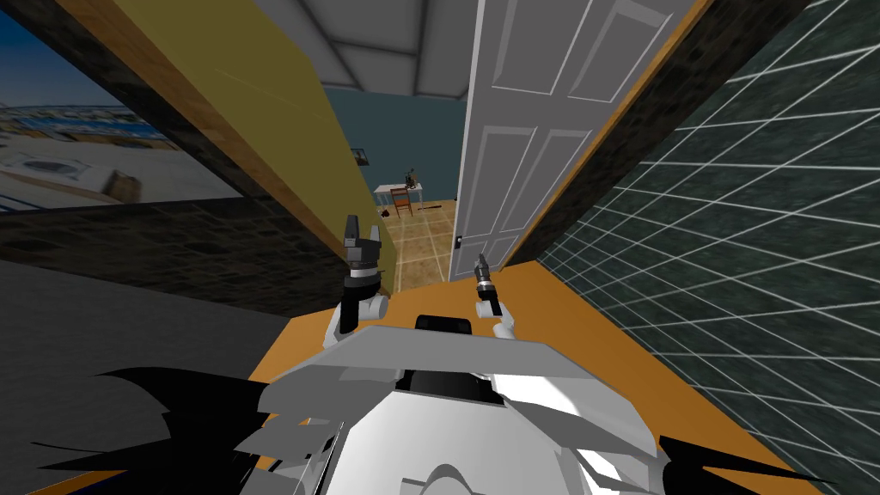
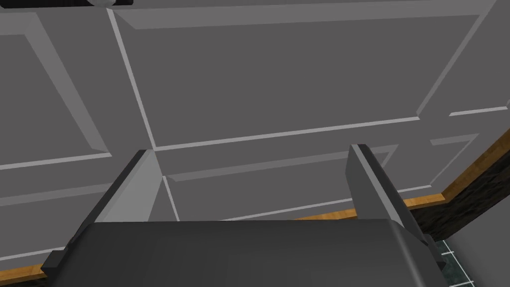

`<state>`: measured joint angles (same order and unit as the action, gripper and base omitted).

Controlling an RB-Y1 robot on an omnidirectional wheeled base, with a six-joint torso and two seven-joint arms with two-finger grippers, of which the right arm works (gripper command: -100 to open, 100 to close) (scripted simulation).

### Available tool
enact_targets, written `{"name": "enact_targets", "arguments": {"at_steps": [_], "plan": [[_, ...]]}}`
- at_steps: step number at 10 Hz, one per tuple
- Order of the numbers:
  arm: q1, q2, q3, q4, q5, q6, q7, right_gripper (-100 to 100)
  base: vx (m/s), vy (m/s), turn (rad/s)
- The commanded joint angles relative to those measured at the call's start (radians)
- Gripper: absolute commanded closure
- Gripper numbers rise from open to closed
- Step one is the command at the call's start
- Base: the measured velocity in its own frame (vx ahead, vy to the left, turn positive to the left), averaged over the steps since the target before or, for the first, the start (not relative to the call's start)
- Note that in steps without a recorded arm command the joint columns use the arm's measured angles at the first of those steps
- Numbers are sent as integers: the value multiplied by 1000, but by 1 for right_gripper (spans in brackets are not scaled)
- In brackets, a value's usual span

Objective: Push the door open

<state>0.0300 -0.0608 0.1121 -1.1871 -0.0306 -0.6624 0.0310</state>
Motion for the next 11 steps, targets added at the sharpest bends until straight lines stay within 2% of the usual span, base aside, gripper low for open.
{"name": "enact_targets", "arguments": {"at_steps": [1, 2, 11], "plan": [[-20, 2, 5, 50, 2, -14, -2, -100, 79, -60, 49], [-20, 2, 5, 57, 2, -14, -2, -100, 54, -31, 20], [-130, 35, 26, 338, 9, -82, -10, -100, 81, -53, 43]]}}
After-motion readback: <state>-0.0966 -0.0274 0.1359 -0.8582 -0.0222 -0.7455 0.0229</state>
